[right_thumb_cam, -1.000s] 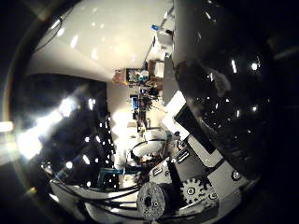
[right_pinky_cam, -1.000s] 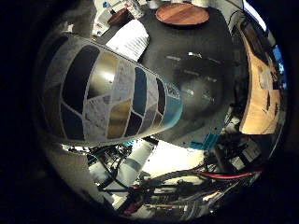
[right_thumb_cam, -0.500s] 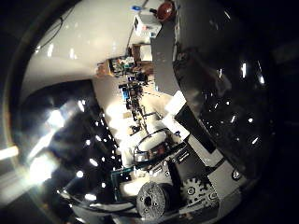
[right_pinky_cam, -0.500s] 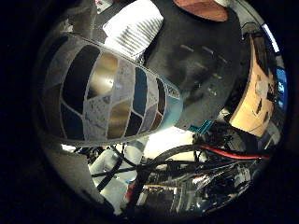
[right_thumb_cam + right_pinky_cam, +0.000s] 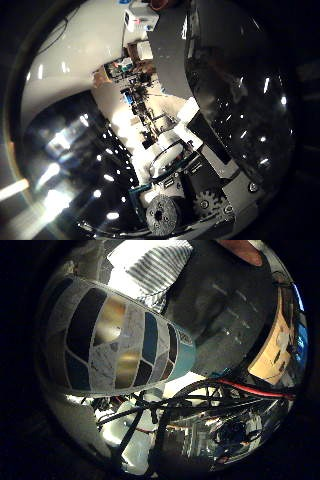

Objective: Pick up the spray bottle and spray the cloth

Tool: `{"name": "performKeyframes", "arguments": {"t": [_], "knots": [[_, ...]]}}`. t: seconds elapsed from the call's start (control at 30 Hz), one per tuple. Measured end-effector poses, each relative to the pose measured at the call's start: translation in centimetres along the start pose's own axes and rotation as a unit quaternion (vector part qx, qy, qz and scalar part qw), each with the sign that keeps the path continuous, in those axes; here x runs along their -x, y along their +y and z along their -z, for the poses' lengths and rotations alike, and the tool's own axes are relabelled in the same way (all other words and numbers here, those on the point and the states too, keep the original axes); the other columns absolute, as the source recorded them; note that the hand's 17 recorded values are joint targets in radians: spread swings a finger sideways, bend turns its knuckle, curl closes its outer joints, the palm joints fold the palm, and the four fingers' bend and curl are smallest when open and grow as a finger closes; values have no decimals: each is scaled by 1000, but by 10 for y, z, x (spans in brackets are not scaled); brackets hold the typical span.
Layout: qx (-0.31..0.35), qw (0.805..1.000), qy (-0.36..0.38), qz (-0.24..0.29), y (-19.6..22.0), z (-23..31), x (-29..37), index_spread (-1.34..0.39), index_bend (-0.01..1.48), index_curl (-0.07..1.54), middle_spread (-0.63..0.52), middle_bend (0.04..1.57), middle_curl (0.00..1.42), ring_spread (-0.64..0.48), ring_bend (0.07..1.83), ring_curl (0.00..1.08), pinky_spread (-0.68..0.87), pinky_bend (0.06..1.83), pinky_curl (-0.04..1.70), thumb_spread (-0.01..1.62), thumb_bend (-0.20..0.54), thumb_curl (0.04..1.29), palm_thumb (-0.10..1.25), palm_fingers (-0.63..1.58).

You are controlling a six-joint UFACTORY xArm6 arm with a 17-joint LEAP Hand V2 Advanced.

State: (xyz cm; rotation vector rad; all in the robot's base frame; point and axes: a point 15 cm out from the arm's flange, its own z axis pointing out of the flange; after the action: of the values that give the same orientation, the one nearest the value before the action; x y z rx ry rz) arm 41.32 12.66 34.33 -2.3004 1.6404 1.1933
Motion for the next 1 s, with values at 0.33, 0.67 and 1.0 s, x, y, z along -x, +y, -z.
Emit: {"name": "performKeyframes", "arguments": {"t": [0.33, 0.67, 1.0], "knots": [[35, 999, -21, -25, -23, -27, -23, -214, 1190, 769, -130, 1378, 723, -246, 1315, 842, -221, 1081, 1300, 1104, -11, 705, 982, 1118], [22, 999, -22, -18, -11, -12, -16, -215, 1188, 773, -130, 1377, 725, -249, 1316, 849, -224, 1080, 1302, 1136, -11, 689, 987, 1117], [1, 999, -34, -5, 20, 15, 5, -215, 1187, 775, -130, 1377, 726, -252, 1310, 860, -226, 1080, 1303, 1149, -10, 677, 996, 1117]]}}
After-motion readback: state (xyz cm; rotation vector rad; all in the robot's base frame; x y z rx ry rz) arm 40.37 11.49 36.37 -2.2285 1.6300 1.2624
